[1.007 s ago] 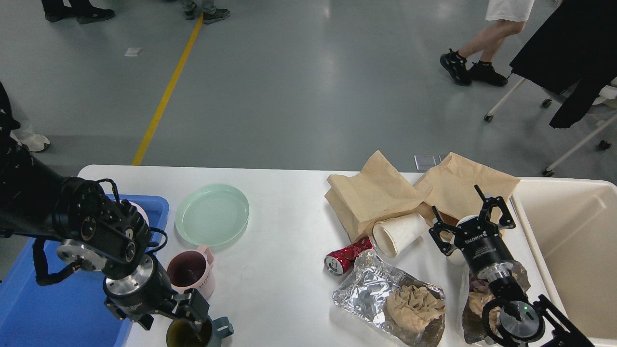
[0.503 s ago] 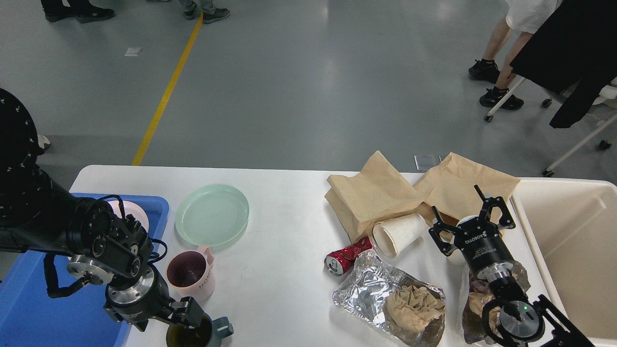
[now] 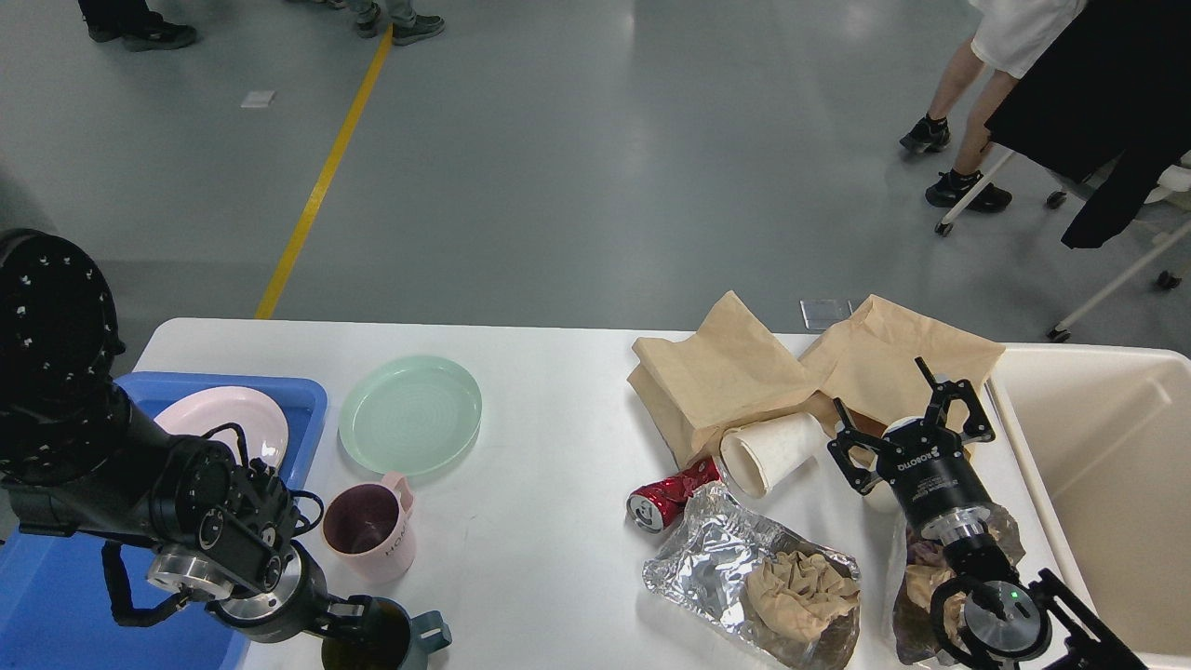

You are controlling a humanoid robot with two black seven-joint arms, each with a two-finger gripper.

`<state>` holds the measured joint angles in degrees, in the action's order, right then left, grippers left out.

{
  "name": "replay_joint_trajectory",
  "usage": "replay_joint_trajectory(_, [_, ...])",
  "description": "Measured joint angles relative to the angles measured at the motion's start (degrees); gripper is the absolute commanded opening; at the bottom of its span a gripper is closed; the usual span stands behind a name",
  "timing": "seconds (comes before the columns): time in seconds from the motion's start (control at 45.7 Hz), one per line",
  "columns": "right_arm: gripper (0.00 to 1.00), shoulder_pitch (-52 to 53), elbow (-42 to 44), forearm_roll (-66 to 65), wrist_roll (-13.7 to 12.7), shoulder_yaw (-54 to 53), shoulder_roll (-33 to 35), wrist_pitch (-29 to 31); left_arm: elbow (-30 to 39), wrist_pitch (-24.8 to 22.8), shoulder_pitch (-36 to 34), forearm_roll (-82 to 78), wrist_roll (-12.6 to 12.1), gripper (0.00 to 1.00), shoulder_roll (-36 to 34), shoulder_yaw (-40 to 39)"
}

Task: Tidy desktop
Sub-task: 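Lower the left gripper and grasp the dark teal mug, then carry the teal mug onto the blue tray corner and release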

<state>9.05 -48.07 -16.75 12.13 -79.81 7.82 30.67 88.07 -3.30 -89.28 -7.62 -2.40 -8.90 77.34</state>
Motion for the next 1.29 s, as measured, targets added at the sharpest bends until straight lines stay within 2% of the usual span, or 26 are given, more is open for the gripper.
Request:
replay_joint_trajectory(0.109, [1.00,0.0,0.0,0.0,0.0,0.0,0.0,0.0,0.0,0.0,0.3,-0.2,0.0,0.58,0.0,-0.1])
replay_joint_trajectory(0.285, [1.00,0.0,0.0,0.0,0.0,0.0,0.0,0.0,0.1,0.1,0.4,-0.2,0.0,0.29,0.0,-0.2])
replay_joint_trajectory(0.503, [1.00,0.0,0.0,0.0,0.0,0.0,0.0,0.0,0.1,0.3,0.4,-0.1,-0.2,0.17,-0.1,-0.3])
replay_joint_trajectory(0.657, [1.00,0.0,0.0,0.0,0.0,0.0,0.0,0.0,0.1,0.5,0.7,0.0,-0.2,0.00,-0.1,-0.4])
replay_joint_trajectory(1.094, [1.00,0.0,0.0,0.0,0.0,0.0,0.0,0.0,0.3,1.4,0.7,0.7,-0.9,0.00,-0.4,-0.5])
replay_joint_trajectory(1.291, [1.00,0.0,0.0,0.0,0.0,0.0,0.0,0.0,4.1,-0.8,-6.0,0.7,-0.8,0.00,-3.5,0.1])
